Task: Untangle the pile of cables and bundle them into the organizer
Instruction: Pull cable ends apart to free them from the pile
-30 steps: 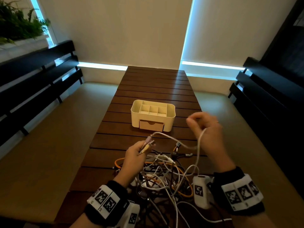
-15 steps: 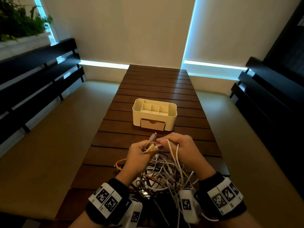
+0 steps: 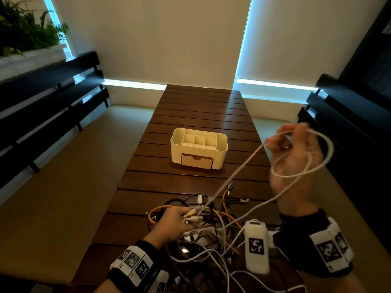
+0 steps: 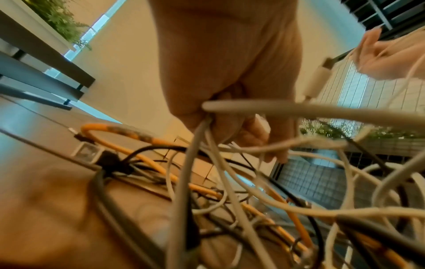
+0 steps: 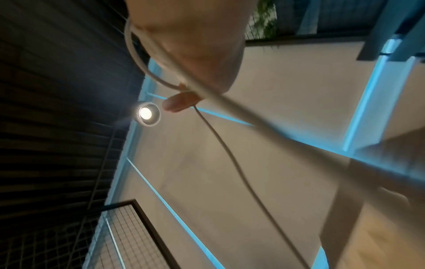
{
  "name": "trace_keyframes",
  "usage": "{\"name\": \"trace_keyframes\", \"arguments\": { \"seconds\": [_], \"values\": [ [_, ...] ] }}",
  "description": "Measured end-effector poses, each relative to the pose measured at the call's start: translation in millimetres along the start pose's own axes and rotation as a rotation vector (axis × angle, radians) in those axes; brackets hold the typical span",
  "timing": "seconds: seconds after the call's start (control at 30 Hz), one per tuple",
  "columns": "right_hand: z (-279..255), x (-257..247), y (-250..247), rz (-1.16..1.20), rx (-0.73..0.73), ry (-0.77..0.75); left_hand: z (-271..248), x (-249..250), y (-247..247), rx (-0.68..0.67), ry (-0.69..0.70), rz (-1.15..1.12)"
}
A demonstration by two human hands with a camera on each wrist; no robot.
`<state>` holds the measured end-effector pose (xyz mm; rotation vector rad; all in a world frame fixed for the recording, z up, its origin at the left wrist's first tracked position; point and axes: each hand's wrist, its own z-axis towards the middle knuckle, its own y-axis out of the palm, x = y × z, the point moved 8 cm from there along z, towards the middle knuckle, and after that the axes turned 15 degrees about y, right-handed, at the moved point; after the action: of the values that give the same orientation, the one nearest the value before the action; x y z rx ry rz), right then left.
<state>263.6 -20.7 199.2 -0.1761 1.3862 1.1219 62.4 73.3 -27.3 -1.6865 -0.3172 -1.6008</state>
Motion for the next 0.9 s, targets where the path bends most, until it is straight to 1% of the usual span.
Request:
{"name": "trace_keyframes", "arguments": {
  "seconds": [0.1, 0.17, 0.2, 0.27, 0.3, 0.37, 0.43, 0.5, 0.6, 0.67, 0.77, 0.83, 0.9],
  "values": [
    [0, -30, -6, 0.139, 0.026, -0.105, -5, -15, -2, -0.021, -0.068, 0.049],
    [2, -37, -10, 0.097, 0.023, -0.149, -5, -18, -7, 0.023, -0.076, -0.045],
    [3, -36, -11, 0.028, 0.019, -0.157, -6, -15, -11, 0.078, -0.069, -0.117],
    [3, -27, -13, -0.105, 0.017, -0.133, -9, -10, -21, 0.22, -0.084, -0.231],
    [3, -19, -15, -0.136, 0.013, -0.107, -9, -8, -24, 0.266, -0.103, -0.293],
    [2, -1, -15, -0.146, -0.014, -0.031, -8, -5, -24, 0.294, -0.127, -0.423],
    [-2, 19, -10, -0.149, -0.081, 0.061, -6, 0, -21, 0.271, -0.162, -0.516],
    [-10, 38, 1, -0.213, -0.189, 0.131, -5, 9, -15, 0.225, -0.19, -0.595],
    [-30, 66, 23, -0.498, -0.376, 0.154, -1, 23, -8, 0.141, -0.176, -0.65],
    [-46, 84, 38, -0.605, -0.538, 0.182, 3, 27, -5, 0.105, -0.167, -0.681],
    [-76, 109, 54, -0.657, -0.863, 0.348, 5, 32, -4, 0.085, -0.173, -0.8],
    [-94, 122, 55, -0.707, -1.071, 0.518, 6, 32, -7, 0.113, -0.171, -0.852],
    [-106, 134, 48, -0.788, -1.205, 0.671, 6, 30, -10, 0.17, -0.18, -0.929]
  ]
}}
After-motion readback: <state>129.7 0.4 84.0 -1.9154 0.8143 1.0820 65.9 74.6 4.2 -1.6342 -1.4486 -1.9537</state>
